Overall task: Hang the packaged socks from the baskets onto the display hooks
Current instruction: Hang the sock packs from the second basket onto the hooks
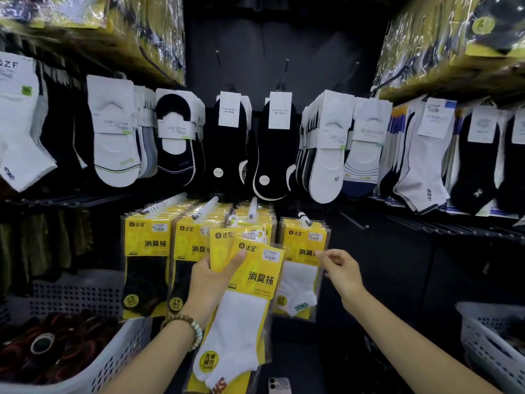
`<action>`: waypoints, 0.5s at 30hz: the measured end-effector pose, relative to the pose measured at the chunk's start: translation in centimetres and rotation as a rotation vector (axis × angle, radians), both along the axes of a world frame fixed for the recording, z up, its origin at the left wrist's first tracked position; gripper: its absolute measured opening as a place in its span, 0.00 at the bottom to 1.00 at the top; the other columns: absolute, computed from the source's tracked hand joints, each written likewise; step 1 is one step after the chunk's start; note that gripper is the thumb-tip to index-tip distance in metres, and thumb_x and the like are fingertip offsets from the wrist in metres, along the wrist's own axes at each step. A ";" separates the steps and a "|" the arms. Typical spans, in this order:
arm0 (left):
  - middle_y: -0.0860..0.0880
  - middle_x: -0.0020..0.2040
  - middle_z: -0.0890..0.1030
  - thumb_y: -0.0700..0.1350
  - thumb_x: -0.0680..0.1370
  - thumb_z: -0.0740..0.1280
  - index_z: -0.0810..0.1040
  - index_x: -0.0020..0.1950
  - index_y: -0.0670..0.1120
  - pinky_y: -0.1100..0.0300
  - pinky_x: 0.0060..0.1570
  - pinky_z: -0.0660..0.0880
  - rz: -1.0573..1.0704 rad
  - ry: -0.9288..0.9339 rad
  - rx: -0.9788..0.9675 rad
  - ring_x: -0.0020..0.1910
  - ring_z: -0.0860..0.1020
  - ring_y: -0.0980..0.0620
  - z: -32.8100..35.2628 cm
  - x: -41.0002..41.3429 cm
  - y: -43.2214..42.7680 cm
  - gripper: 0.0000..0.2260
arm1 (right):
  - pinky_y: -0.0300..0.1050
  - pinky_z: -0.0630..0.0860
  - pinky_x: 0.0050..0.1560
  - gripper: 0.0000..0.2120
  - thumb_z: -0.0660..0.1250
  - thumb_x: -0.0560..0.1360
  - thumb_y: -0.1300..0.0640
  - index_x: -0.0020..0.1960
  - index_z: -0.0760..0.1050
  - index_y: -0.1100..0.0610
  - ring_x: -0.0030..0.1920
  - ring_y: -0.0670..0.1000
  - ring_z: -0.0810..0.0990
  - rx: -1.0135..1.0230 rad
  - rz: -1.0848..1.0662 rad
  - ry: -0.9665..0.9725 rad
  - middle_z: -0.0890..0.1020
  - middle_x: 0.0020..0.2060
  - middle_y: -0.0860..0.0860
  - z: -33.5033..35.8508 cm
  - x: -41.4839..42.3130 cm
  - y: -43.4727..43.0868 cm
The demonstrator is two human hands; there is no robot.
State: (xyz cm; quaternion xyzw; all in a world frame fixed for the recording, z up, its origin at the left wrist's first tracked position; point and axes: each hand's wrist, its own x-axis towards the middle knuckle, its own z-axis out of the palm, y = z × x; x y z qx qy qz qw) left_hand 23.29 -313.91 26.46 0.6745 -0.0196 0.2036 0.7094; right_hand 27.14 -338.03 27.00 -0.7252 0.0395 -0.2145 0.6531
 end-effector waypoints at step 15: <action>0.52 0.28 0.79 0.65 0.67 0.65 0.78 0.39 0.42 0.68 0.27 0.70 -0.064 0.034 0.011 0.27 0.76 0.54 0.1 -2.9 -3.4 0.25 | 0.38 0.80 0.40 0.11 0.70 0.74 0.54 0.55 0.79 0.56 0.48 0.50 0.85 0.140 0.467 0.051 0.86 0.48 0.51 1.2 -6.9 2.1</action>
